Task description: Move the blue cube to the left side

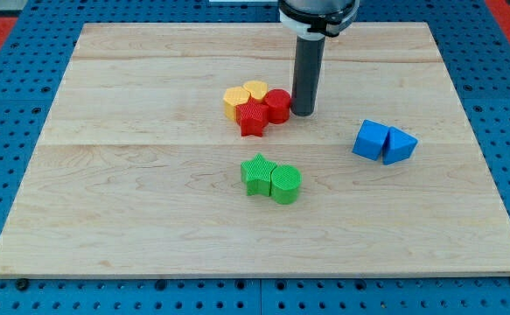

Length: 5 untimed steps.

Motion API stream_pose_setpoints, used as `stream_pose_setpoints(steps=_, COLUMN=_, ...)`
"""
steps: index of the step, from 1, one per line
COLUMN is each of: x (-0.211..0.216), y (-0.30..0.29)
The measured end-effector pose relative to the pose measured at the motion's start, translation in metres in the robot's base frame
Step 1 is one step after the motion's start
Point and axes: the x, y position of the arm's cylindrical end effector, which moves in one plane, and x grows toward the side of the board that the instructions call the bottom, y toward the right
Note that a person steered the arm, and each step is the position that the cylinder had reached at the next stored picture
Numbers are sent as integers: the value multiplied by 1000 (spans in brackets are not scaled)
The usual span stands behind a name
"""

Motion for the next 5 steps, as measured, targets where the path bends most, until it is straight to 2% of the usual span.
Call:
stream_pose_setpoints(steps=1, x=0, y=44)
stream_pose_setpoints(steps=2, x=3, y=133)
stream_pose_setpoints(steps=3, x=38, y=171)
stream_pose_setpoints(steps=5, x=70, y=118)
